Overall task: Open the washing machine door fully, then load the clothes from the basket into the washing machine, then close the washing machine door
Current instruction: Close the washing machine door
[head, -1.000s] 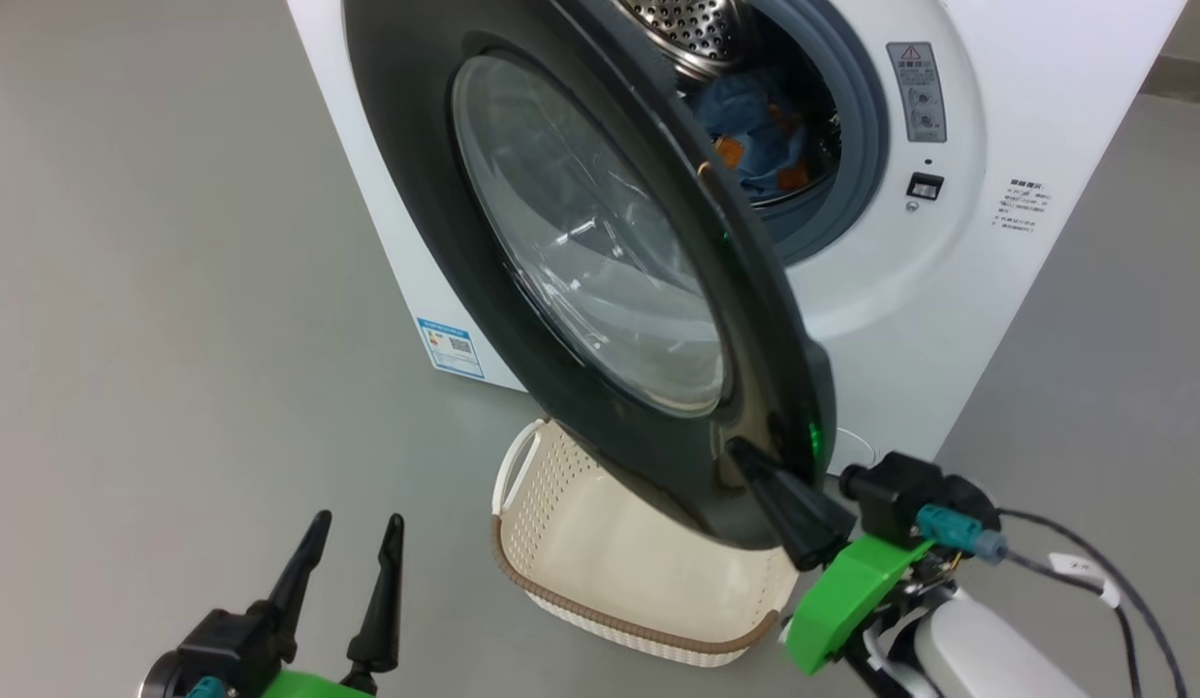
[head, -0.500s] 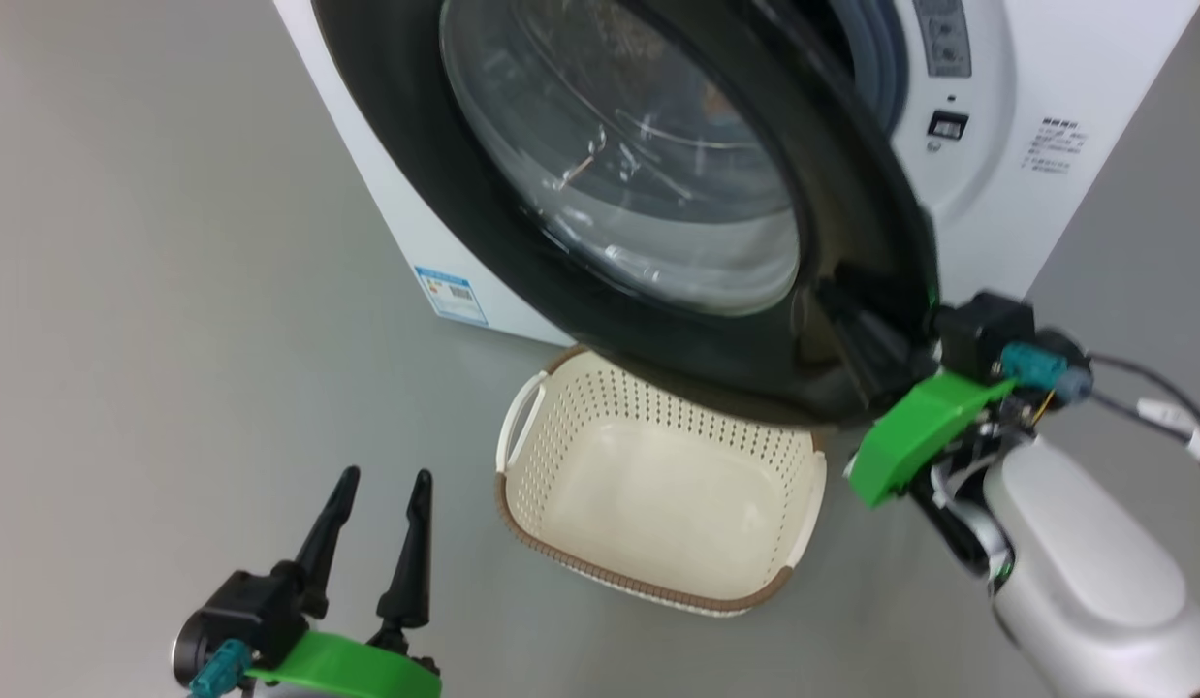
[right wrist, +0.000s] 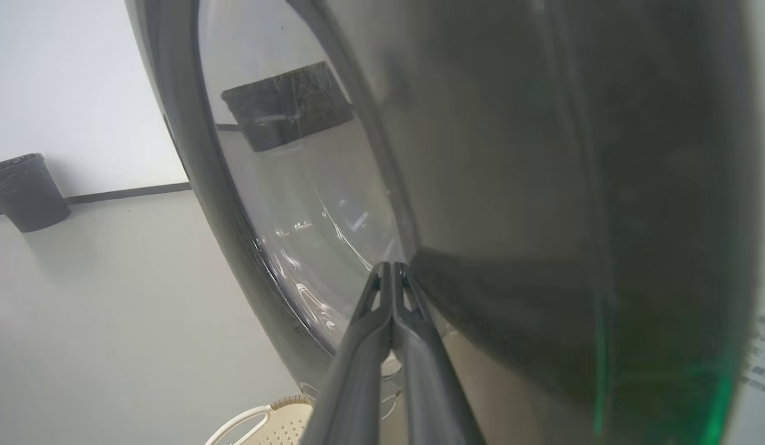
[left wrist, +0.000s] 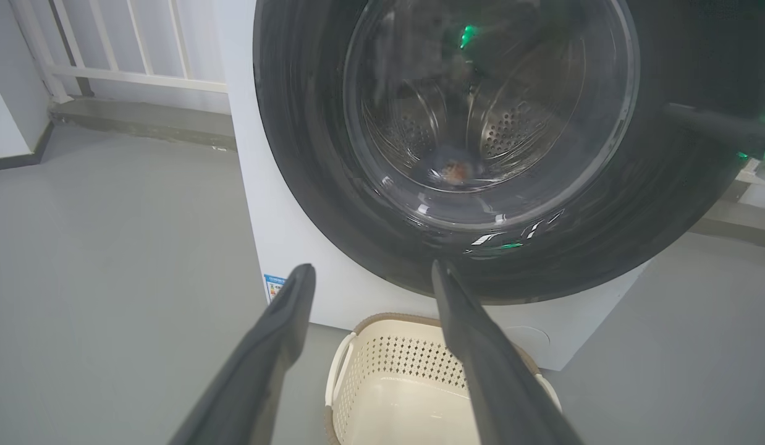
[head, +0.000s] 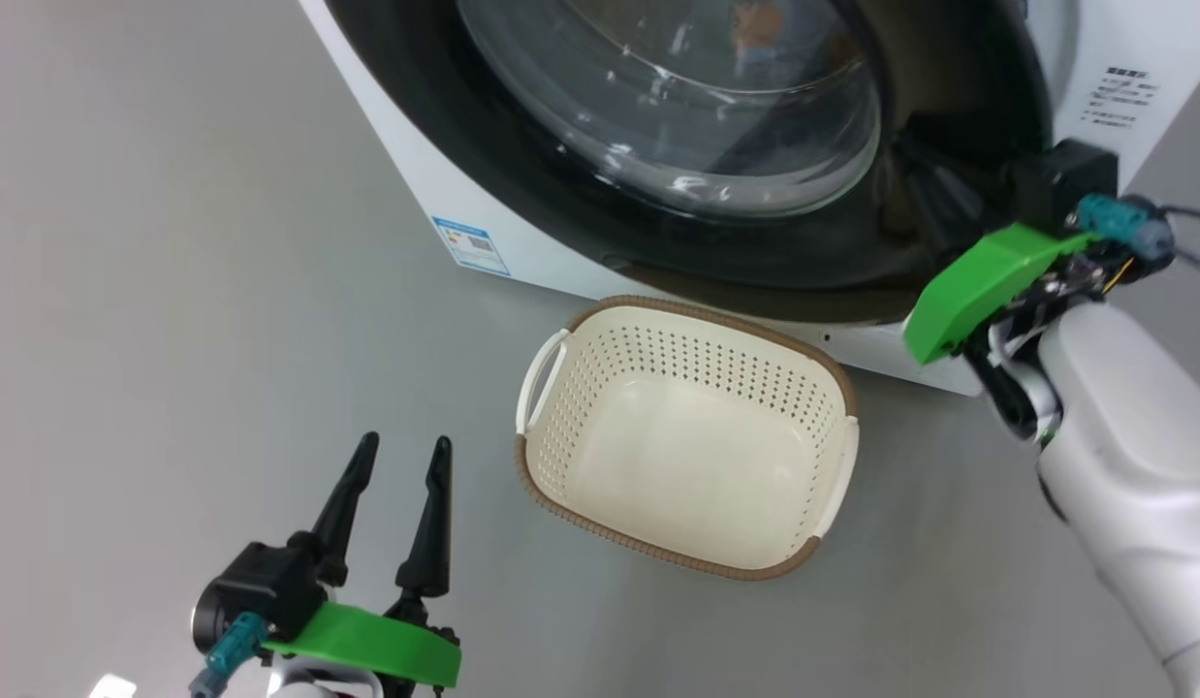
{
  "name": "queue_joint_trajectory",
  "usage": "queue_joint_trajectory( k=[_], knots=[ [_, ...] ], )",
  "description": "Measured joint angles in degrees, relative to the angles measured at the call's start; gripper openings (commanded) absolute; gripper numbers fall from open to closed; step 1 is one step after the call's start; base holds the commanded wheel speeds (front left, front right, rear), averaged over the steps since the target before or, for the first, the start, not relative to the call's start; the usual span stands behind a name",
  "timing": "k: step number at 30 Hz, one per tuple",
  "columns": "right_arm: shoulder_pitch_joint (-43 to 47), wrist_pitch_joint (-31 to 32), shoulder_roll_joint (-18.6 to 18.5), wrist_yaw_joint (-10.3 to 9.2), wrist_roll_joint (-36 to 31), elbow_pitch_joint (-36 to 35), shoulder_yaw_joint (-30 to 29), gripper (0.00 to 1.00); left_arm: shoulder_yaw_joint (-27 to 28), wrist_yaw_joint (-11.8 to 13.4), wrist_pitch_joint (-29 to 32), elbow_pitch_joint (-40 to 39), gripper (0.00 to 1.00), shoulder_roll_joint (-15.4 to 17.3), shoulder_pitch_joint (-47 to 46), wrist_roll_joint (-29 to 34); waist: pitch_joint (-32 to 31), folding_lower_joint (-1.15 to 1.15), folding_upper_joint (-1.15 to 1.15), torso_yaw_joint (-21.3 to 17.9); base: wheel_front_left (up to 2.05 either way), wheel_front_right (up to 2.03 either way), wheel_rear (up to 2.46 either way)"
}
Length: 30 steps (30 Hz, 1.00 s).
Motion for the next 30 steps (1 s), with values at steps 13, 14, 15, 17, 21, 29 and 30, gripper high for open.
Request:
queue_joint_trajectory(
  k=[13,14,15,17,21,29,30],
  knots=[
    [-9.15,-4.52,-0.23,0.11,4.0,12.58,0.12,0.0,-0.92,-0.07,-0.07,0.01,1.0,-0.27,-0.87,-0.18,0.59,-0.01,0.0,1.57,0.0,0.0,0.0],
    [-9.4,-4.65,-0.21,0.12,4.03,13.11,0.38,0.0,-0.91,-0.07,-0.07,0.01,1.0,-0.27,-0.88,-0.18,0.54,0.0,0.0,1.57,0.0,0.0,0.0],
    [-9.64,-4.97,-0.18,0.24,4.14,13.59,0.68,0.0,-0.91,-0.07,-0.07,0.01,1.0,-0.29,-0.88,-0.18,0.48,0.0,0.0,1.55,0.0,0.0,0.0],
    [-9.84,-5.12,-0.18,0.24,4.56,14.14,1.45,0.0,-0.91,-0.08,-0.07,0.01,1.0,-0.31,-0.88,-0.19,0.32,0.0,0.0,1.5,0.0,0.0,0.0],
    [-9.92,-5.94,-0.18,0.2,5.33,14.58,3.5,0.0,-0.85,-0.08,-0.07,0.0,1.0,-0.33,-0.88,-0.62,-0.07,-0.01,0.0,1.16,0.0,0.0,0.0],
    [-8.09,-6.48,0.88,0.14,7.56,11.71,8.93,0.0,-0.26,-0.08,-0.07,0.0,1.0,-0.35,-0.87,-0.43,-1.11,-0.01,0.0,-0.68,0.0,0.0,0.0],
    [-7.25,-6.49,1.01,0.14,7.67,10.99,9.5,0.0,-0.2,-0.08,-0.07,0.01,1.0,-0.36,-0.87,-0.41,-1.33,0.0,0.0,-1.03,0.0,0.0,0.0]
  ],
)
